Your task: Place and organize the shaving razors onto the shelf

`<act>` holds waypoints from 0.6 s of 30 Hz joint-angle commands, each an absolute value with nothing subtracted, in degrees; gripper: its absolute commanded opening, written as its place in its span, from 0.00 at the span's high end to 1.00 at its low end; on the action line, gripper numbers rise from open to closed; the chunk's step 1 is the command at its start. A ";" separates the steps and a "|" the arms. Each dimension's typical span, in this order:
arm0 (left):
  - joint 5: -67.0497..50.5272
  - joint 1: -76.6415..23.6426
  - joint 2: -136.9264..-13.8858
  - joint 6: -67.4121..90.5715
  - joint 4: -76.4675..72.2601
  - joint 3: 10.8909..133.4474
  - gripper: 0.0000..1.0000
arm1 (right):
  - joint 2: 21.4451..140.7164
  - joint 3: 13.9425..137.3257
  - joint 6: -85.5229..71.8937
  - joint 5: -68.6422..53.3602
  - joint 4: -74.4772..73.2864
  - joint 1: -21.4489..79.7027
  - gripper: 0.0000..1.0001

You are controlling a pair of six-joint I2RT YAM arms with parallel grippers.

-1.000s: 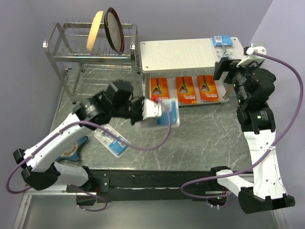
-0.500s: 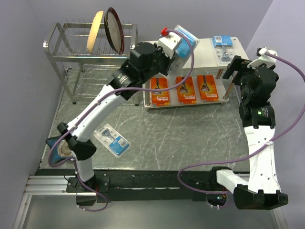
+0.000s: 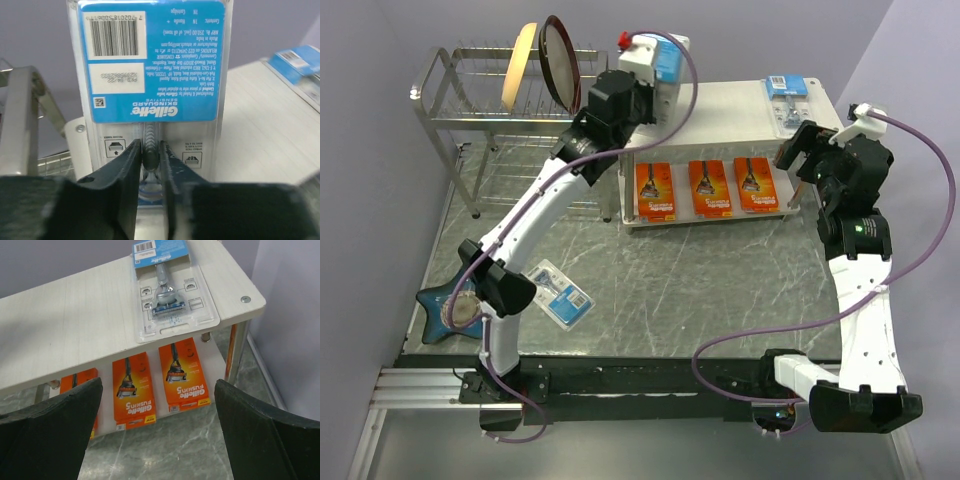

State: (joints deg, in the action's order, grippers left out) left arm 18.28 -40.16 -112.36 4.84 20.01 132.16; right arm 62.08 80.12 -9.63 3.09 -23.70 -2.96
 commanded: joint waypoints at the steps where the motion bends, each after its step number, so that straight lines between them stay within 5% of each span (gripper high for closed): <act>1: 17.85 -37.18 -115.31 8.96 17.14 134.56 0.73 | 60.73 79.89 -10.46 1.06 -23.03 -3.52 0.00; 11: 14.86 -37.18 -117.60 10.81 15.29 136.49 0.73 | 61.35 78.75 -11.16 -1.49 -22.06 -3.78 0.00; 14: 14.41 -37.88 -117.16 11.86 15.03 137.11 0.57 | 62.14 79.01 -11.86 -2.98 -22.06 -3.78 0.00; 15: 14.41 -38.05 -117.07 12.21 14.59 137.20 0.39 | 62.40 79.19 -12.04 -3.42 -21.97 -3.78 0.00; 18: 14.85 -38.85 -116.02 12.57 13.19 138.51 0.17 | 63.45 80.33 -12.22 -6.76 -21.27 -3.78 0.00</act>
